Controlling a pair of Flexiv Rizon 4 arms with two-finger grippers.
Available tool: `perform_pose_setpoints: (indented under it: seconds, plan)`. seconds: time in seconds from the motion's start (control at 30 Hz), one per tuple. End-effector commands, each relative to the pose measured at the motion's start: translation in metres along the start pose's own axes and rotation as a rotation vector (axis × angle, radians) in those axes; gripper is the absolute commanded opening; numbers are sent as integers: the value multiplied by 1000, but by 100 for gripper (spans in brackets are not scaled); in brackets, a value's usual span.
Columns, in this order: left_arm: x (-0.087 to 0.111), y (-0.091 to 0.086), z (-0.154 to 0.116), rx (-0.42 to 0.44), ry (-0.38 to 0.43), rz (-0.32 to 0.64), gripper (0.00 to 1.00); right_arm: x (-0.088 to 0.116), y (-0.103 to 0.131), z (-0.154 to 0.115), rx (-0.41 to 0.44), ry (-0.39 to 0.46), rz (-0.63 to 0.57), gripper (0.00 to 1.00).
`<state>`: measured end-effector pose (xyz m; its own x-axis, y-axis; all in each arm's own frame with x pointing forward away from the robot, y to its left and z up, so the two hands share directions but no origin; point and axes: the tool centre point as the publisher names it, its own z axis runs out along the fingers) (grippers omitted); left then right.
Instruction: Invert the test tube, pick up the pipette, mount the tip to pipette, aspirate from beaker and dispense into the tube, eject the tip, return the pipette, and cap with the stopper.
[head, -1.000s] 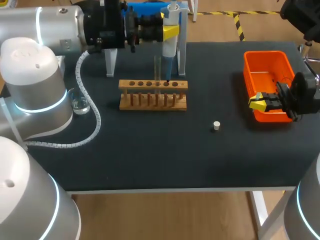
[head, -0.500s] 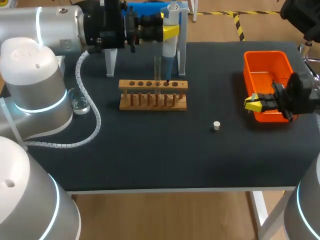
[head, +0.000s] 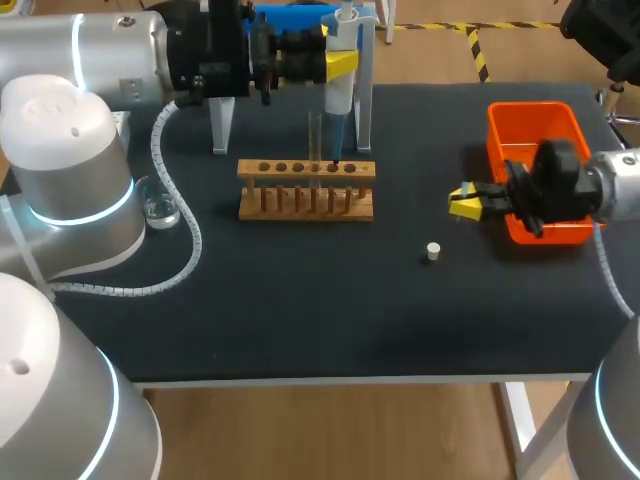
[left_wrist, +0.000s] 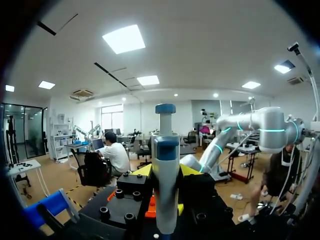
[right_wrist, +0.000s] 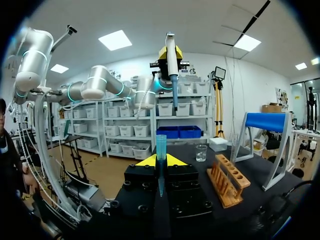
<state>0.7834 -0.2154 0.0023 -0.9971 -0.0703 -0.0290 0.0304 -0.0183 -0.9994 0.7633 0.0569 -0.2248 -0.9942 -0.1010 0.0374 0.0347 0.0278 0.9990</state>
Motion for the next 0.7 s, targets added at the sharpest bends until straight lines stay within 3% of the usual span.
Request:
perform_pose_setpoints:
  seconds: [0.03, 0.37, 0.7]
  plan:
    - [0, 1, 0, 5, -1, 2, 0, -5, 1, 19, -5, 7, -8, 0]
    - [0, 1, 0, 5, -1, 2, 0, -7, 13, 57, -2, 35, -42, 0]
    - [0, 1, 0, 5, -1, 2, 0, 0, 20, 66, -8, 50, -60, 0]
